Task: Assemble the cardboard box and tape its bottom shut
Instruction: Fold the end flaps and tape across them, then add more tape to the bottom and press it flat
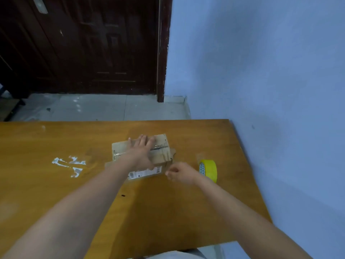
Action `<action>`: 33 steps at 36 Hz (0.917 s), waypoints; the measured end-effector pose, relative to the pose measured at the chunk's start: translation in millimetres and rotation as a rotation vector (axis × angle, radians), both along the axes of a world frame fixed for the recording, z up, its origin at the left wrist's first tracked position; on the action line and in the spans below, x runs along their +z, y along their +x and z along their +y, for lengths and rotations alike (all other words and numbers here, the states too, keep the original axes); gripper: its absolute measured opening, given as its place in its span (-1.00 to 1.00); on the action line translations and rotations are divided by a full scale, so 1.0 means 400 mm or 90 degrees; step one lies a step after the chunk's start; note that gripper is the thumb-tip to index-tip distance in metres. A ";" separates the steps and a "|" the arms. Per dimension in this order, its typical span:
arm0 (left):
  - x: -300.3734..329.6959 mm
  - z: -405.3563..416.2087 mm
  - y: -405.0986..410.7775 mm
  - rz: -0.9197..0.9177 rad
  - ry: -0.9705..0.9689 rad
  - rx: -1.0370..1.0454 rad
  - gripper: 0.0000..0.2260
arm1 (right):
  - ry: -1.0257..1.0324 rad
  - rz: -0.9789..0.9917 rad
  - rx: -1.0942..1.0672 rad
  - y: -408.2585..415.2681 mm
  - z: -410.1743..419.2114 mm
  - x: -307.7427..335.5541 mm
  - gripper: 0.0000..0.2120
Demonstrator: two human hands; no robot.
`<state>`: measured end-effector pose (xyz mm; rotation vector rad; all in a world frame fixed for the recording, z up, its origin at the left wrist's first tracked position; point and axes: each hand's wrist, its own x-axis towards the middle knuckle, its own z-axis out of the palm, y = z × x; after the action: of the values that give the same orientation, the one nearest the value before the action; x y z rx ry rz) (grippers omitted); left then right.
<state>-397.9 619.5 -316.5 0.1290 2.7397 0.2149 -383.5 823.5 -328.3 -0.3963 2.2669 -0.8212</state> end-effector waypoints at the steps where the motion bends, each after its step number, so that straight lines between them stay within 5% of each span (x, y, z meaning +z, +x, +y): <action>1: 0.003 -0.006 -0.010 -0.004 -0.018 -0.013 0.07 | 0.008 0.014 -0.013 -0.020 0.027 0.009 -0.77; 12: 0.024 -0.023 -0.030 -0.069 -0.059 -0.077 0.00 | 0.042 0.073 -0.222 -0.242 0.277 0.013 -0.74; 22: 0.061 0.214 -0.085 0.212 0.073 -0.108 -0.53 | 0.199 -0.055 -0.287 -0.287 0.348 -0.093 -0.74; 28: -0.010 0.393 -0.114 -0.053 0.176 0.027 -0.61 | 0.107 -0.232 -0.391 -0.259 0.329 -0.150 -0.86; 33: -0.100 0.473 -0.111 -0.268 0.264 0.127 -0.52 | 0.120 -0.273 -0.359 -0.255 0.303 -0.144 -0.67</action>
<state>-442.3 808.6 -356.6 -0.0726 2.2541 0.7713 -485.4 944.7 -385.8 0.4892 2.0295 -0.8514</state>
